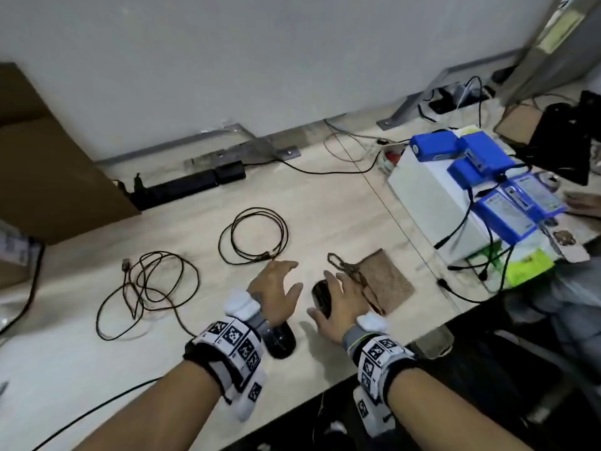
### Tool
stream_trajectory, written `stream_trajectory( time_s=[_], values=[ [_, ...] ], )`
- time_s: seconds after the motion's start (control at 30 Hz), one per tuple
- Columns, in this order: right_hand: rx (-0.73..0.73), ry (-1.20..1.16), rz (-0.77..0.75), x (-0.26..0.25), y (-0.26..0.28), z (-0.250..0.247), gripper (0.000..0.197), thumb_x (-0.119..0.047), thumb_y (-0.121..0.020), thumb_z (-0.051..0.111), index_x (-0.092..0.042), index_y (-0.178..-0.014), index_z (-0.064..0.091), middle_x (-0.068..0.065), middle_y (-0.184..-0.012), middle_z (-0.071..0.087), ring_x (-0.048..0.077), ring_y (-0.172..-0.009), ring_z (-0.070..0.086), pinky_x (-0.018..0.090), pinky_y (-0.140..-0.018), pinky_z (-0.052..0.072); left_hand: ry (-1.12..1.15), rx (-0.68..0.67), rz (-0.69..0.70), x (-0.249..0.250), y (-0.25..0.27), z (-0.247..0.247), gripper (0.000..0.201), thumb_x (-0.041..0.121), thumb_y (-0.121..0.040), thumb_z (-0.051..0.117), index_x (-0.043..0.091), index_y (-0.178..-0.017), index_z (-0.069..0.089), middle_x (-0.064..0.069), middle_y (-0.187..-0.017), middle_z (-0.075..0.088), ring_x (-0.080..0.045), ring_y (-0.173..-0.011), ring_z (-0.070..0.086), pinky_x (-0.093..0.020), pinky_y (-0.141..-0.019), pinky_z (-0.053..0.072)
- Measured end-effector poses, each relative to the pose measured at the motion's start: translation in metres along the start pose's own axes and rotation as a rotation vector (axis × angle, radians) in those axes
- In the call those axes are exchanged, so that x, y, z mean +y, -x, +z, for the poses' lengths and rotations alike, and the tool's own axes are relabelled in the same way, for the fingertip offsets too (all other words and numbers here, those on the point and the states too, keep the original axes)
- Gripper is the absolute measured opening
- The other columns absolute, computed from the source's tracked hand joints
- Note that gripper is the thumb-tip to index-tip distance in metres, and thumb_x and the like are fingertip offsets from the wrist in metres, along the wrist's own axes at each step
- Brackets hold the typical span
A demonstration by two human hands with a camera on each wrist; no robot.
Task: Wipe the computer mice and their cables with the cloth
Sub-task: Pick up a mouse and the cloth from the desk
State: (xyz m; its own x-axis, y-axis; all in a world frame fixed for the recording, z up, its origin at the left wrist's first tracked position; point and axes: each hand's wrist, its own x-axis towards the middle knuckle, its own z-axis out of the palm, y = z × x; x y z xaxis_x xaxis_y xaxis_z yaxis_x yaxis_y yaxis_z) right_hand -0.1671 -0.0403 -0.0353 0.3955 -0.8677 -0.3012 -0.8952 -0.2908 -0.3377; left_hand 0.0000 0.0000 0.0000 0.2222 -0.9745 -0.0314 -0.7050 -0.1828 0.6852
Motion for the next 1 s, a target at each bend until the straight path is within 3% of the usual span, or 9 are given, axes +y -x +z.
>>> stream_trajectory(
  time_s=[0.17,0.33,0.43,0.53,0.6,0.67,0.77,0.87,1.0],
  values=[
    [-0.068,0.019,0.097,0.009,-0.006,0.021,0.088,-0.053,-0.081,0.057,-0.025,-0.15,0.01,0.009,-0.148,0.028,0.031,-0.13,0.037,0.042,-0.098,0.04,0.094,0.004,-0.27,-0.002,0.004,0.018,0.045,0.038,-0.08,0.059,0.019,-0.12,0.062,0.001,-0.112,0.063,-0.014,-0.088,0.06,-0.029,-0.081,0.048],
    [-0.063,-0.179,0.111,0.025,-0.012,0.006,0.081,-0.038,-0.076,0.06,-0.025,-0.146,0.021,0.011,-0.137,0.047,0.032,-0.125,0.043,0.039,-0.103,0.038,0.245,-0.045,-0.522,-0.004,0.002,0.039,0.027,0.029,-0.09,0.061,0.021,-0.116,0.063,0.006,-0.107,0.064,-0.012,-0.09,0.062,-0.025,-0.084,0.047],
    [0.005,-0.518,0.105,0.018,-0.01,-0.016,0.079,-0.032,-0.074,0.063,-0.034,-0.144,0.027,0.004,-0.136,0.053,0.026,-0.122,0.051,0.032,-0.099,0.043,0.612,-0.098,-0.737,0.006,-0.004,0.041,0.031,0.037,-0.095,0.053,0.017,-0.117,0.063,-0.005,-0.11,0.069,-0.018,-0.092,0.063,-0.038,-0.085,0.053],
    [0.007,-0.631,0.007,0.013,-0.01,-0.038,0.073,-0.035,-0.077,0.068,-0.036,-0.141,0.033,-0.003,-0.134,0.054,0.017,-0.117,0.054,0.026,-0.097,0.042,1.151,-0.282,-0.866,0.032,-0.015,0.041,0.049,0.051,-0.1,0.031,0.019,-0.112,0.067,-0.008,-0.109,0.072,-0.024,-0.095,0.066,-0.046,-0.088,0.051],
    [-0.002,-0.68,-0.044,0.016,-0.013,-0.045,0.061,-0.042,-0.08,0.068,-0.036,-0.135,0.042,-0.007,-0.123,0.059,0.012,-0.107,0.057,0.026,-0.089,0.048,1.461,-0.355,-0.911,0.04,-0.023,0.04,0.071,0.061,-0.096,0.02,0.014,-0.107,0.072,-0.01,-0.106,0.072,-0.027,-0.092,0.068,-0.046,-0.087,0.048],
    [0.03,-0.737,-0.034,0.032,-0.021,-0.051,0.051,-0.045,-0.082,0.066,-0.033,-0.128,0.05,-0.008,-0.114,0.062,0.01,-0.102,0.058,0.023,-0.084,0.05,1.56,-0.331,-0.983,0.043,-0.032,0.042,0.072,0.064,-0.093,0.021,0.013,-0.105,0.07,-0.01,-0.102,0.072,-0.028,-0.085,0.07,-0.044,-0.079,0.053],
    [0.064,-0.539,0.101,0.075,-0.039,-0.055,0.047,-0.046,-0.086,0.06,-0.027,-0.128,0.051,-0.005,-0.119,0.058,0.014,-0.11,0.054,0.029,-0.095,0.045,1.48,-0.314,-0.99,0.043,-0.037,0.046,0.066,0.062,-0.094,0.023,0.015,-0.102,0.068,-0.007,-0.094,0.074,-0.025,-0.074,0.071,-0.037,-0.065,0.056],
    [0.012,-0.171,0.297,0.122,-0.053,-0.056,0.054,-0.045,-0.085,0.059,-0.028,-0.134,0.044,0.009,-0.135,0.047,0.031,-0.125,0.041,0.041,-0.101,0.042,1.432,-0.321,-0.976,0.044,-0.036,0.05,0.062,0.059,-0.095,0.023,0.015,-0.105,0.067,-0.006,-0.097,0.074,-0.024,-0.076,0.069,-0.037,-0.068,0.054],
    [-0.147,0.016,0.392,0.142,-0.066,-0.045,0.061,-0.044,-0.083,0.064,-0.027,-0.133,0.033,0.013,-0.125,0.051,0.035,-0.118,0.047,0.045,-0.092,0.047,1.388,-0.327,-0.972,0.044,-0.03,0.042,0.06,0.055,-0.096,0.025,0.015,-0.109,0.067,-0.005,-0.107,0.072,-0.023,-0.081,0.067,-0.036,-0.066,0.054]
  ],
)
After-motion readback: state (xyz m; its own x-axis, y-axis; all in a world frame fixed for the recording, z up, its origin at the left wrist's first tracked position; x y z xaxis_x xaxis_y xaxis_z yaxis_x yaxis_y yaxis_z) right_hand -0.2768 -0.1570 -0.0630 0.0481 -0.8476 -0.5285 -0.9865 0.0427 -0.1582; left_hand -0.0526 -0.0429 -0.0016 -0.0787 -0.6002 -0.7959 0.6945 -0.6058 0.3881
